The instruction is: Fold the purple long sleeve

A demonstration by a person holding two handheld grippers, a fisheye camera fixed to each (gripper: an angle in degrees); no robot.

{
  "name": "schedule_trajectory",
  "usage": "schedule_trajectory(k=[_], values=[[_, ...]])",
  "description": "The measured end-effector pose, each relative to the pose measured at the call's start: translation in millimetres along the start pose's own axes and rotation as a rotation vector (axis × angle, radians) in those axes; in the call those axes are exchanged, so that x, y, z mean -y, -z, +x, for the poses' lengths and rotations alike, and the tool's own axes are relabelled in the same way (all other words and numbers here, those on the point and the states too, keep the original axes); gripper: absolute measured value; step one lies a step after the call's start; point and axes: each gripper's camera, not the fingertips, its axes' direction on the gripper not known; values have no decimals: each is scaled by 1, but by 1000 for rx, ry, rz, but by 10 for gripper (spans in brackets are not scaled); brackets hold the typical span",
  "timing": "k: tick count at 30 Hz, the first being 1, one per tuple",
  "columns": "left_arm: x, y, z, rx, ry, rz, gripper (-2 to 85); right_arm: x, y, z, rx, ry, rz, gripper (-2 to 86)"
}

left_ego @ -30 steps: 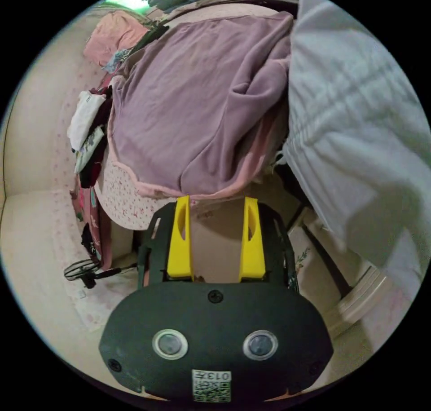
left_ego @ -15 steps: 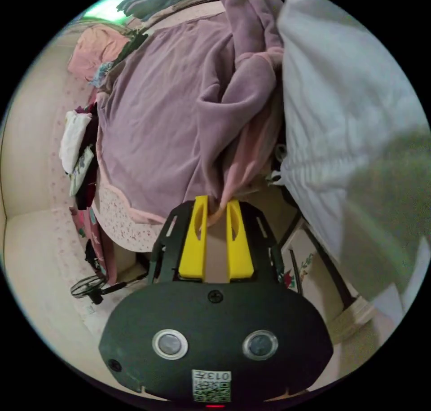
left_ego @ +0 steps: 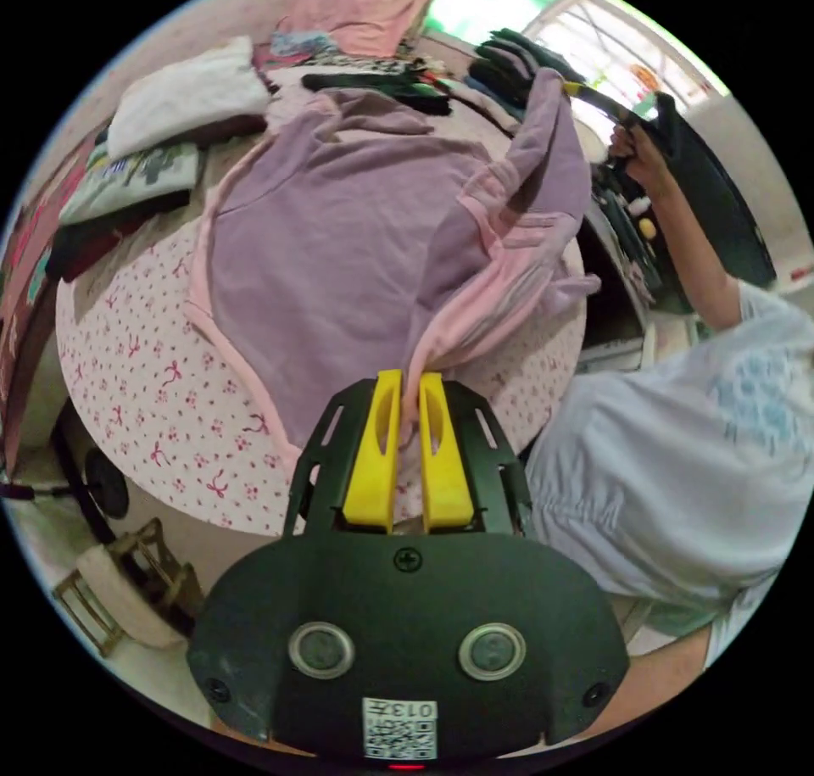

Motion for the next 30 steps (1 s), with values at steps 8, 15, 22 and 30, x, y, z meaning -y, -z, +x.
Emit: schedule_trajectory(k=[8, 15, 22, 30], values=[[8, -12, -110, -90, 323, -65, 120, -21, -13, 27, 62, -46, -43, 84], [-49, 20, -97, -101, 329, 67, 156, -149, 10, 16, 98, -109, -219, 129], [-51, 19, -82, 67, 338, 43, 81, -199, -16, -11, 21, -99, -392, 122], [-25, 60, -75, 141, 196, -42, 20, -136, -22, 7, 4, -30, -332, 44]])
